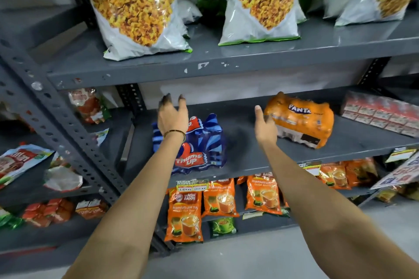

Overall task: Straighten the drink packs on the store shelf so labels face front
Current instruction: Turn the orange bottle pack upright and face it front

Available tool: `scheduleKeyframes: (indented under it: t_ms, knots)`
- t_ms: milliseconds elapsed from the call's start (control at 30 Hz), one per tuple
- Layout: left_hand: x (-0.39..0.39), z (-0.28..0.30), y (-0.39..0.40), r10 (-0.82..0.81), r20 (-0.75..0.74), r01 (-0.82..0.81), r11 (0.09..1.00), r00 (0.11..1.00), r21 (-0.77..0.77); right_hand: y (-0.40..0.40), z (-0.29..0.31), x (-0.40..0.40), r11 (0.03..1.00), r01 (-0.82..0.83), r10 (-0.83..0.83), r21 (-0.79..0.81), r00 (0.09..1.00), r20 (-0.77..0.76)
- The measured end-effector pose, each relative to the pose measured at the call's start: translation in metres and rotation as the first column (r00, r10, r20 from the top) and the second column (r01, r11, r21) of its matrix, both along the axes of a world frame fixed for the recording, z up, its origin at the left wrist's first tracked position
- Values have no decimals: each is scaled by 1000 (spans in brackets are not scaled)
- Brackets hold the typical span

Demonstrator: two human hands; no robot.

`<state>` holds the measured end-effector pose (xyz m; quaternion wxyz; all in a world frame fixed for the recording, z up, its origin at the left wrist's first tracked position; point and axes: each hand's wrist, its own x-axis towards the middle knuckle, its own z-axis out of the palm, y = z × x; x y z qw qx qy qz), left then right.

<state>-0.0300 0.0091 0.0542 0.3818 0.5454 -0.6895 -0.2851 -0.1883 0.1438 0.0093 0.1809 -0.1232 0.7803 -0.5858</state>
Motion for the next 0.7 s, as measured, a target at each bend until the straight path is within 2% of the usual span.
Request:
scheduleKeyframes:
  t_ms: [133, 233, 300, 400, 433, 500, 567, 600, 700]
  knots:
    - [-66, -1, 20, -263, 98, 260, 965, 960, 41, 18, 5, -39, 980, 200, -200, -21, 980, -2]
    - [-124, -11, 38, -426, 136, 400, 898, 894, 181, 42, 5, -75, 961, 275, -275, 5, 961, 23]
    - [-167, -18, 46, -494, 137, 441, 848, 858, 295, 59, 4, -104, 944, 324, -325, 68, 946, 12]
    - [-214, -30, 49, -629, 151, 533, 744, 763, 403, 72, 2, -139, 889, 416, -394, 194, 908, -140]
    - [-230, -34, 49, -643, 149, 544, 730, 751, 413, 73, 3, -157, 875, 434, -397, 213, 897, -196]
    - [-255, -39, 48, -621, 99, 517, 721, 778, 461, 73, 4, -189, 881, 404, -361, 246, 911, -201]
    - [-271, -44, 42, -585, 54, 480, 711, 809, 513, 68, 1, -217, 908, 313, -303, 279, 950, -80]
    - [-298, -50, 45, -566, 25, 465, 700, 824, 542, 70, -2, -248, 918, 256, -278, 302, 960, 30]
    - [-310, -54, 41, -537, -3, 418, 653, 844, 631, 65, -11, -261, 958, 116, -208, 264, 911, 357]
